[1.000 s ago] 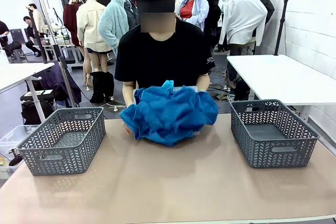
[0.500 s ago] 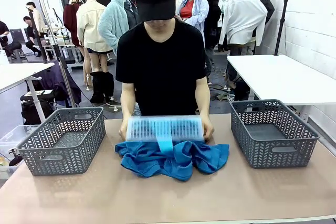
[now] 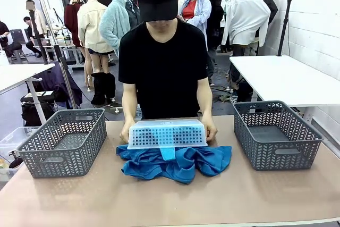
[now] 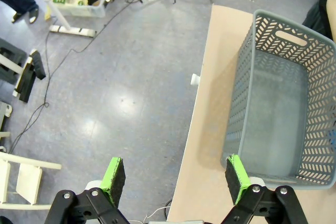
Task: Sort the tops and bottoms.
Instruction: Lift clothes from the center of the table with your left hand.
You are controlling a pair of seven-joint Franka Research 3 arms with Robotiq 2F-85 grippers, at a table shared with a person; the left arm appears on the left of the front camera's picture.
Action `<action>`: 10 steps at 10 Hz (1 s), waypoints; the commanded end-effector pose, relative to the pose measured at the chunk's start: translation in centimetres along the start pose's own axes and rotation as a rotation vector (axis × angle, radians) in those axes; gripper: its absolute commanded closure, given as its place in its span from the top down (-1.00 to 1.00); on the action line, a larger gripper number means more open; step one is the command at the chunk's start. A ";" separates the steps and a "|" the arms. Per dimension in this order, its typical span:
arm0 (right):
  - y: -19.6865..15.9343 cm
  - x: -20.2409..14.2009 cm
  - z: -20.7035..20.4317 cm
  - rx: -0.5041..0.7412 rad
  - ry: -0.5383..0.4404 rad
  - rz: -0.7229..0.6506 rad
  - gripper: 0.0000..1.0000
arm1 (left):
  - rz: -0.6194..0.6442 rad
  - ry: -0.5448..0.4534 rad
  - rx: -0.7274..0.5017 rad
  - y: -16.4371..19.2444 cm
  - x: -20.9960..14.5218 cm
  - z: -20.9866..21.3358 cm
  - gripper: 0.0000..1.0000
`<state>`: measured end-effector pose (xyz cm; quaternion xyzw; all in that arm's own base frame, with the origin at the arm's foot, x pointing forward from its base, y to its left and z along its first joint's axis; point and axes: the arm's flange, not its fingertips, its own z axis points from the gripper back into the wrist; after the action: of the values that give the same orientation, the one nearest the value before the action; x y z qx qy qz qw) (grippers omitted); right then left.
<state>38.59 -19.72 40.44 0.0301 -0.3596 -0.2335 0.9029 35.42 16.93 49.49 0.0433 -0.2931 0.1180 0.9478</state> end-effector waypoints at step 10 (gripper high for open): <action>0.2 0.1 0.4 -0.007 0.001 0.000 1.00 | -0.009 0.007 0.013 0.1 -0.2 0.0 1.00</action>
<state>38.59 -19.72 40.45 0.0301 -0.3596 -0.2335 0.9029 35.42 16.93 49.49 0.0433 -0.2931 0.1180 0.9478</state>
